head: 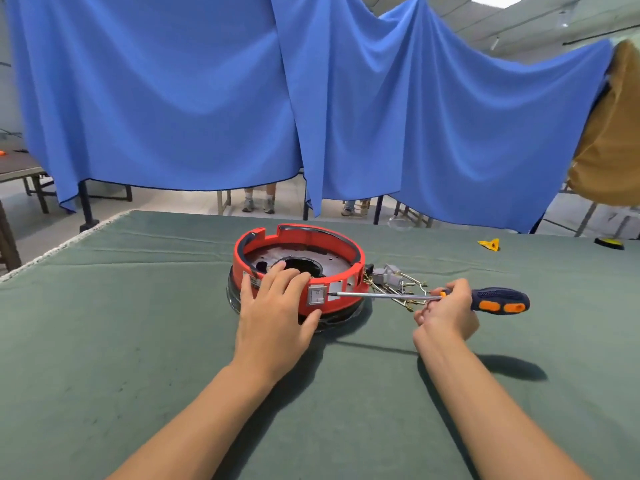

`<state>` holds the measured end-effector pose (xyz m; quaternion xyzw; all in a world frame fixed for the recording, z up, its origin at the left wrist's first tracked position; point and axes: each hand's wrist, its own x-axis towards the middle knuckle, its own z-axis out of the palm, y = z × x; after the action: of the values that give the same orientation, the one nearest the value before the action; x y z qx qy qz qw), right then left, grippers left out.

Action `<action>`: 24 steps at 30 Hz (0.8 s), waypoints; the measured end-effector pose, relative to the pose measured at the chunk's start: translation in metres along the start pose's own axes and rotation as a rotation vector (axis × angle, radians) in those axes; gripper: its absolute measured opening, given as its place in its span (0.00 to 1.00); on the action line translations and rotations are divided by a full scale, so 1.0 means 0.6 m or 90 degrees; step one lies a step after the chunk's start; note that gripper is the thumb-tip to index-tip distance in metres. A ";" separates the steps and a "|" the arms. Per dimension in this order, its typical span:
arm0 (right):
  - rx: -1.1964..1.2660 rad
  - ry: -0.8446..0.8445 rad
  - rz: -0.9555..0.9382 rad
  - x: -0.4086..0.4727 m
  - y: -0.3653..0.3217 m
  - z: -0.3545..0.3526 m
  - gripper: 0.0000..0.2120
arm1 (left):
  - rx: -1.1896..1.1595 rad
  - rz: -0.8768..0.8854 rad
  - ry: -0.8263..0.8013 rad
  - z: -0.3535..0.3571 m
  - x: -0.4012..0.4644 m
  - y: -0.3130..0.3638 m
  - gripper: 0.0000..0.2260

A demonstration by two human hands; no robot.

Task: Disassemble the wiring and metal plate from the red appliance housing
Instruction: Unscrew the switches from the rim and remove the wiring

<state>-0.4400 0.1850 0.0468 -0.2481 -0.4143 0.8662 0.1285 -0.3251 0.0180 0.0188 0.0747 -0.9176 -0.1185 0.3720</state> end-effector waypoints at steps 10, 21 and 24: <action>0.009 0.011 0.040 0.010 0.002 -0.010 0.08 | 0.016 -0.002 -0.007 0.001 0.001 0.008 0.23; 0.006 0.035 0.025 -0.004 0.010 -0.010 0.09 | -0.035 -0.039 0.009 0.007 0.003 0.012 0.23; -0.003 0.056 0.029 -0.005 0.012 -0.009 0.10 | -0.065 -0.060 0.016 0.009 0.006 0.015 0.23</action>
<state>-0.4347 0.1830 0.0390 -0.2959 -0.4048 0.8559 0.1263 -0.3319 0.0266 0.0197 0.1004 -0.9009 -0.1820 0.3809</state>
